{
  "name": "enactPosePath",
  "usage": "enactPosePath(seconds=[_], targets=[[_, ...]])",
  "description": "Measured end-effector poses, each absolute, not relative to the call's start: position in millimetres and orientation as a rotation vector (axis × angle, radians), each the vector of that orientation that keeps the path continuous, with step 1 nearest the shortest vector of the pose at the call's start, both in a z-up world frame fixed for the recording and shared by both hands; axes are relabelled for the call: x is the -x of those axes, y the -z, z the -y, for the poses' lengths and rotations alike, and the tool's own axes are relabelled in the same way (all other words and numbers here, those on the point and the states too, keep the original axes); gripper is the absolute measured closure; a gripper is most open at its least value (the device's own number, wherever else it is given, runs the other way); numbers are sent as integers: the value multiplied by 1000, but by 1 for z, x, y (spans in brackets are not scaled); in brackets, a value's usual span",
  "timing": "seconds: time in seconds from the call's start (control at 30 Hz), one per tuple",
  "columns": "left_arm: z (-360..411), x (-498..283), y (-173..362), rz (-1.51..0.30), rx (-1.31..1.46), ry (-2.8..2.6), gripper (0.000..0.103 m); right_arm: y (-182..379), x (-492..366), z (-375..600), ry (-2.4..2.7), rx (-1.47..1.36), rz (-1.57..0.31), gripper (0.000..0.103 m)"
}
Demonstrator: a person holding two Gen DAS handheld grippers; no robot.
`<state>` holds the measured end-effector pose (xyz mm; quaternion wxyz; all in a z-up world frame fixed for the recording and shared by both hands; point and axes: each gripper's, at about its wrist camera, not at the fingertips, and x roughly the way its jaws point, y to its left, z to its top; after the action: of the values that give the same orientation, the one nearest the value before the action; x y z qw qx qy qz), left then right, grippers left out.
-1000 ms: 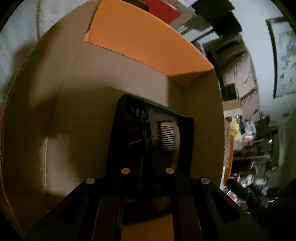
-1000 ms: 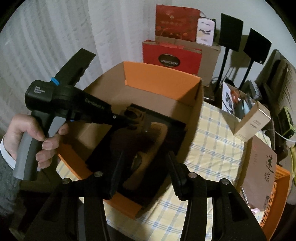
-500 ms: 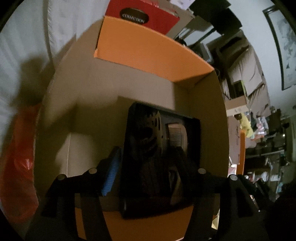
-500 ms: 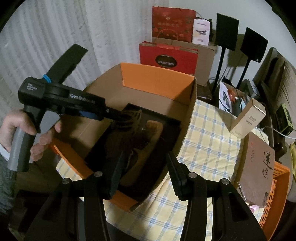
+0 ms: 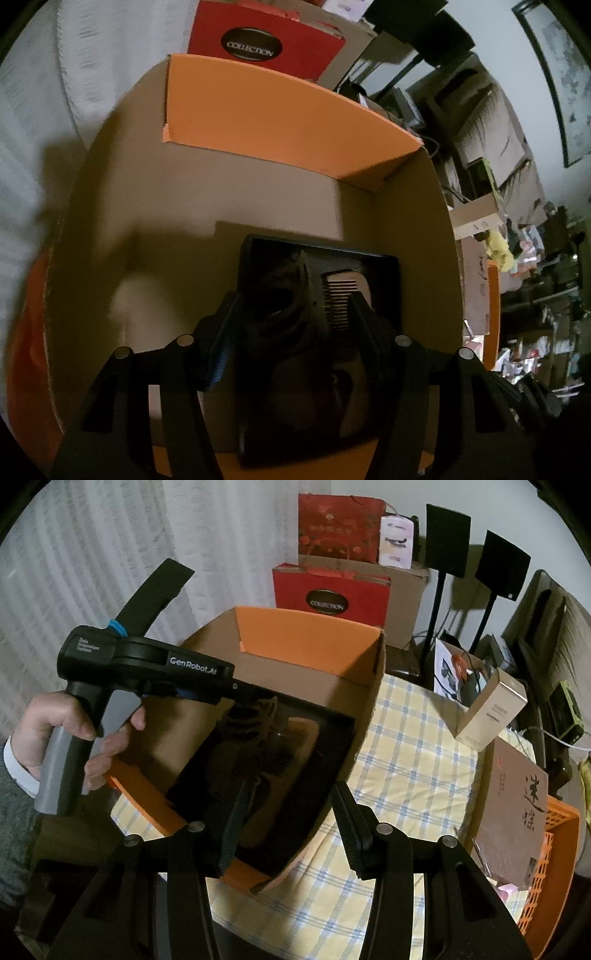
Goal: Organize objects
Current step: 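Lower the owl board into the cardboard box onto the black tray, then open both grippers and withdraw them from the cardboard box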
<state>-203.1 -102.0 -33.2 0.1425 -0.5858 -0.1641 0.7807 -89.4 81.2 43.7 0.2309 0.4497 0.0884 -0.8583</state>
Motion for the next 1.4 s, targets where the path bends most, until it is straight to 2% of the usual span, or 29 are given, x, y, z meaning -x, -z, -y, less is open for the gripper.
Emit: enactPosePath(seconds=[0.73, 0.87, 0.97, 1.17, 1.27, 1.4], targets=[[47, 232, 51, 68, 1745, -2190, 48, -38, 94, -113, 2374, -1258, -161, 52], [39, 232, 60, 132, 1762, -2101, 45, -36, 96, -118, 2379, -1266, -148, 51], [30, 230, 58, 97, 1746, -2119, 45, -35, 96, -122, 2383, -1272, -133, 51], [39, 226, 35, 164, 1672, -2199, 42, -37, 96, -123, 2386, -1265, -133, 51], [46, 220, 21, 225, 1640, -2222, 32, -39, 96, -126, 2393, -1261, -125, 50], [45, 209, 6, 233, 1604, -2253, 25, -44, 95, -128, 2407, -1255, -118, 47]])
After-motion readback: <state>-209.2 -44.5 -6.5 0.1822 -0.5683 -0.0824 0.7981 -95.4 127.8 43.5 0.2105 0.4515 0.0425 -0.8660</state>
